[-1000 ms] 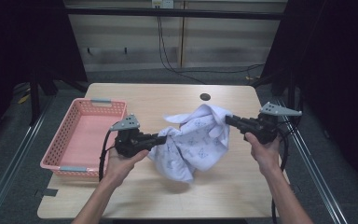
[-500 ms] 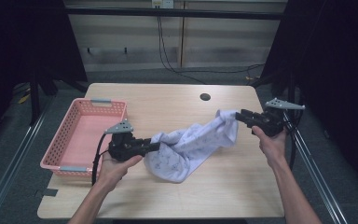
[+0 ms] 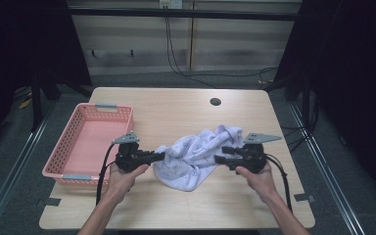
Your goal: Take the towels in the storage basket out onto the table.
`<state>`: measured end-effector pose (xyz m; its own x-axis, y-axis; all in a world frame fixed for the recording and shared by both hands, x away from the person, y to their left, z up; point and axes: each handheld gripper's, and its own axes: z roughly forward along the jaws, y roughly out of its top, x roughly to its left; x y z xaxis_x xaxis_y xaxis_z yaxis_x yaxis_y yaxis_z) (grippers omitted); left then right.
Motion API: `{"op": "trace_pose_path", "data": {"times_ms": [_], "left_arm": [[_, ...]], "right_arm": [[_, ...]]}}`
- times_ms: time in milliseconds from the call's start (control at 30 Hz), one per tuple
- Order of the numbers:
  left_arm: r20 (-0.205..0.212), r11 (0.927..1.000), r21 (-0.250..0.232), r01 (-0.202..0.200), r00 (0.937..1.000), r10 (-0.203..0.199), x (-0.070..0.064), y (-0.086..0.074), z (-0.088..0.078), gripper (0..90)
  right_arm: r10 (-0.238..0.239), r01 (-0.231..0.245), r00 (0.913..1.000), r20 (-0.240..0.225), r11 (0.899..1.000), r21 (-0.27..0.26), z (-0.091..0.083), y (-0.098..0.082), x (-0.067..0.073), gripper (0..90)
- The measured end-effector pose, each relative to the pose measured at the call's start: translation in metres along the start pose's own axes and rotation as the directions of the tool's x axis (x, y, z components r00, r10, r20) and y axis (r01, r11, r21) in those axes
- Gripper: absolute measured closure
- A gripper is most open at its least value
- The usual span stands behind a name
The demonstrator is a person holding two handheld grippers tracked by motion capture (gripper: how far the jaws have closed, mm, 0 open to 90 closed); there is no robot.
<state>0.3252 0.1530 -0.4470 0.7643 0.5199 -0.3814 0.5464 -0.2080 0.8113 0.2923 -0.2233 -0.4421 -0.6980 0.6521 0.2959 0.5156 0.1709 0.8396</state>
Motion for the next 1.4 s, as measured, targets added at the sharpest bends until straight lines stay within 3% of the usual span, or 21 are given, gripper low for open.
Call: {"op": "trace_pose_path", "data": {"times_ms": [167, 333, 400, 433, 467, 500, 533, 600, 667, 800, 967, 1067, 1133, 1167, 1200, 1267, 1400], "left_arm": [[0.031, 0.9999, -0.013, -0.006, 0.9995, 0.007, -0.007, 0.003, 0.002, 81.9], [0.029, 0.9992, -0.022, -0.032, 0.999, 0.033, -0.019, 0.008, 0.003, 81.6], [0.032, 0.9993, -0.023, -0.028, 0.9991, 0.029, -0.021, 0.009, 0.003, 78.3], [0.046, 0.9991, -0.018, -0.039, 0.9981, 0.04, -0.022, 0.009, 0.002, 76.6], [0.046, 0.9991, -0.018, -0.039, 0.9981, 0.04, -0.022, 0.009, 0.002, 72.2], [0.039, 0.9988, -0.014, -0.046, 0.9981, 0.047, -0.022, 0.008, 0.001, 72.2], [0.036, 0.999, -0.013, -0.044, 0.9984, 0.044, -0.022, 0.008, 0.0, 67.1], [0.051, 0.9988, -0.024, -0.043, 0.9977, 0.044, -0.023, 0.009, -0.002, 60.6], [0.059, 0.9984, -0.023, -0.051, 0.9969, 0.052, -0.025, 0.009, -0.003, 52.5], [0.073, 0.9976, 0.004, -0.069, 0.995, 0.068, -0.031, 0.008, 0.005, 45.8], [0.075, 0.9977, -0.009, -0.067, 0.9949, 0.068, -0.034, 0.013, 0.007, 41.8], [0.065, 0.9985, 0.001, -0.055, 0.9964, 0.055, -0.03, 0.012, 0.011, 44.6], [0.063, 0.9984, 0.015, -0.055, 0.9965, 0.054, -0.028, 0.01, 0.016, 47.2], [0.061, 0.9978, 0.026, -0.062, 0.9964, 0.06, -0.027, 0.009, 0.017, 49.4], [0.062, 0.9974, 0.033, -0.064, 0.9961, 0.062, -0.027, 0.008, 0.019, 52.7], [0.063, 0.9968, 0.038, -0.071, 0.9956, 0.069, -0.027, 0.006, 0.019, 56.5], [0.066, 0.9948, 0.041, -0.093, 0.9937, 0.09, -0.026, 0.005, 0.022, 72.8]], "right_arm": [[-0.054, 0.063, 0.9946, -0.088, 0.992, 0.11, 0.05, -0.01, 0.027, 41.8], [-0.102, 0.127, 0.9803, -0.169, 0.982, 0.142, 0.091, -0.01, 0.046, 42.1], [-0.099, 0.128, 0.9791, -0.178, 0.979, 0.158, 0.102, -0.011, 0.049, 56.9], [-0.102, 0.129, 0.9804, -0.169, 0.979, 0.157, 0.106, -0.012, 0.051, 71.4], [-0.102, 0.129, 0.9804, -0.169, 0.979, 0.157, 0.106, -0.012, 0.051, 71.4], [-0.096, 0.125, 0.9801, -0.174, 0.978, 0.167, 0.104, -0.014, 0.051, 80.7], [-0.086, 0.12, 0.978, -0.19, 0.978, 0.173, 0.101, -0.014, 0.049, 82.6], [-0.097, 0.128, 0.98, -0.174, 0.976, 0.179, 0.088, -0.016, 0.046, 83.9], [-0.074, 0.104, 0.9825, -0.171, 0.979, 0.174, 0.071, -0.016, 0.037, 84.0], [-0.056, 0.084, 0.9844, -0.167, 0.983, 0.166, 0.034, -0.021, 0.024, 83.8], [-0.024, 0.042, 0.9951, -0.096, 0.981, 0.19, 0.005, -0.04, 0.004, 83.4], [-0.006, 0.016, 0.9987, -0.051, 0.981, 0.193, -0.013, -0.045, -0.009, 79.8], [0.004, -0.008, 0.9998, 0.019, 0.981, 0.194, -0.023, -0.046, -0.02, 71.3], [0.013, -0.024, 0.9983, 0.056, 0.98, 0.197, -0.028, -0.047, -0.025, 71.7], [0.013, -0.025, 0.998, 0.061, 0.982, 0.187, -0.033, -0.048, -0.029, 70.7], [0.025, -0.038, 0.9969, 0.075, 0.986, 0.165, -0.042, -0.048, -0.03, 60.6], [0.003, -0.01, 0.9971, 0.076, 0.996, 0.092, -0.066, -0.038, -0.017, 52.6]]}}
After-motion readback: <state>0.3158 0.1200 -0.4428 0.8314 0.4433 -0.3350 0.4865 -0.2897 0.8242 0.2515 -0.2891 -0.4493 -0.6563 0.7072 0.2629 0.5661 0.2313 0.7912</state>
